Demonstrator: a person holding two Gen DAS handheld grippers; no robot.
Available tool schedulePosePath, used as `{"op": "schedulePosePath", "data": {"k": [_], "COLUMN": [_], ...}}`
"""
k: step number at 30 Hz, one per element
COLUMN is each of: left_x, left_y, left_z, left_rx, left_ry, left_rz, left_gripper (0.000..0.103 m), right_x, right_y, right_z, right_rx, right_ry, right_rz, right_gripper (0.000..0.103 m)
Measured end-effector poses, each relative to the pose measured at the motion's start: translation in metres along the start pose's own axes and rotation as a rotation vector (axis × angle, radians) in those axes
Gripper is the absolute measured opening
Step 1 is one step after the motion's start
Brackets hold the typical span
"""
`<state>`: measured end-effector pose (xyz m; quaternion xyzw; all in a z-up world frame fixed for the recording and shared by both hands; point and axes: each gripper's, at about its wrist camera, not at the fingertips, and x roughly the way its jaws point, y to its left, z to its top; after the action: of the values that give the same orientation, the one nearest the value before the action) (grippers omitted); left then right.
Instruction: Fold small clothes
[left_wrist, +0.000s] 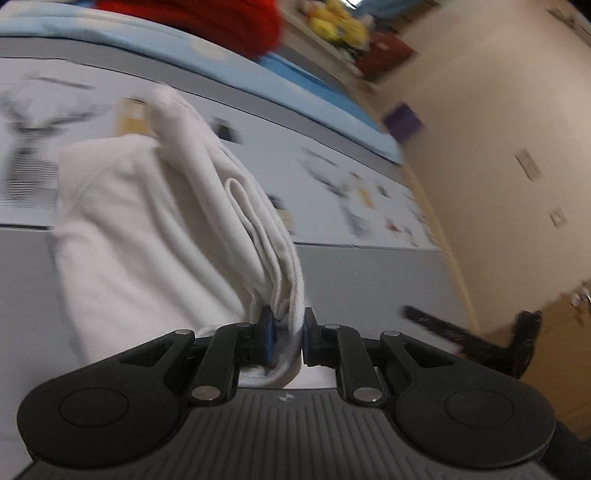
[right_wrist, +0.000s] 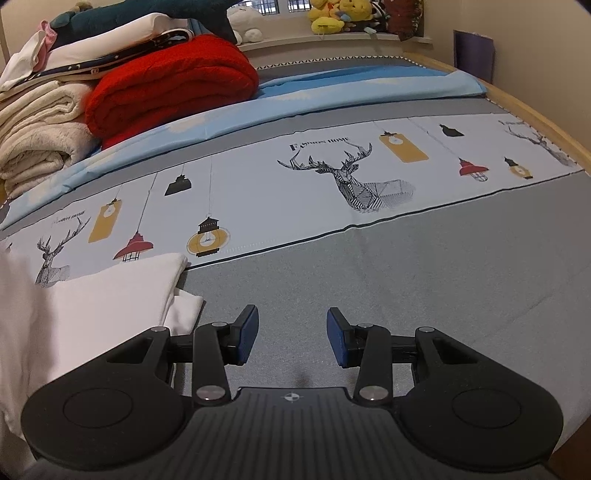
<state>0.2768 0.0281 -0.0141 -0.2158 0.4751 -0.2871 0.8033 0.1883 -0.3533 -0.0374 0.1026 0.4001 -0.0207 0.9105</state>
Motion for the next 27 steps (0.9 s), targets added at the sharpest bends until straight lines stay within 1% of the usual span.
{"op": "schedulePosePath", "data": {"k": [2, 4, 5, 6, 7, 9, 12, 15, 18, 20, 23, 25, 27], "left_x": [0.03, 0.057, 0.065, 0.066, 0.062, 0.047, 0.027, 0.018, 0.007, -0.003, -0.015, -0.018, -0.017], "left_y": [-0.028, -0.048, -0.052, -0.056, -0.056, -0.05, -0.028, -0.005, 0.011, 0.02, 0.027, 0.03, 0.031], "left_z": [-0.004, -0.009, -0.01, -0.01, -0.008, -0.003, -0.003, -0.007, -0.016, -0.017, -0.02, -0.022, -0.024], "left_rx": [0.008, 0.008, 0.014, 0.018, 0.023, 0.031, 0.013, 0.004, 0.029, 0.041, 0.052, 0.064, 0.08], "left_ry": [0.026, 0.075, 0.099, 0.103, 0.09, 0.054, 0.033, 0.074, 0.112, 0.112, 0.11, 0.115, 0.125], "left_rz": [-0.019, -0.036, -0.057, -0.072, -0.069, -0.028, 0.073, 0.171, 0.236, 0.255, 0.264, 0.276, 0.283], "left_gripper": [0.019, 0.022, 0.025, 0.031, 0.033, 0.033, 0.033, 0.033, 0.033, 0.033, 0.033, 0.033, 0.033], "right_x": [0.001, 0.001, 0.001, 0.001, 0.001, 0.003, 0.008, 0.019, 0.033, 0.046, 0.067, 0.078, 0.086], "right_y": [0.003, 0.007, 0.01, 0.011, 0.012, 0.015, 0.02, 0.029, 0.046, 0.058, 0.074, 0.082, 0.091], "right_z": [0.0, 0.001, 0.002, 0.002, 0.002, 0.001, 0.002, 0.004, 0.006, 0.006, 0.006, 0.006, 0.007], "right_rx": [0.005, 0.002, 0.002, 0.002, 0.003, 0.003, 0.015, 0.046, 0.084, 0.11, 0.146, 0.152, 0.135], "right_ry": [0.004, 0.002, 0.002, 0.002, 0.004, 0.009, 0.016, 0.045, 0.09, 0.134, 0.202, 0.232, 0.235], "right_rz": [0.009, 0.016, 0.021, 0.027, 0.032, 0.043, 0.067, 0.109, 0.194, 0.235, 0.262, 0.263, 0.244], "right_gripper": [0.043, 0.042, 0.042, 0.042, 0.042, 0.042, 0.043, 0.042, 0.042, 0.042, 0.042, 0.042, 0.042]}}
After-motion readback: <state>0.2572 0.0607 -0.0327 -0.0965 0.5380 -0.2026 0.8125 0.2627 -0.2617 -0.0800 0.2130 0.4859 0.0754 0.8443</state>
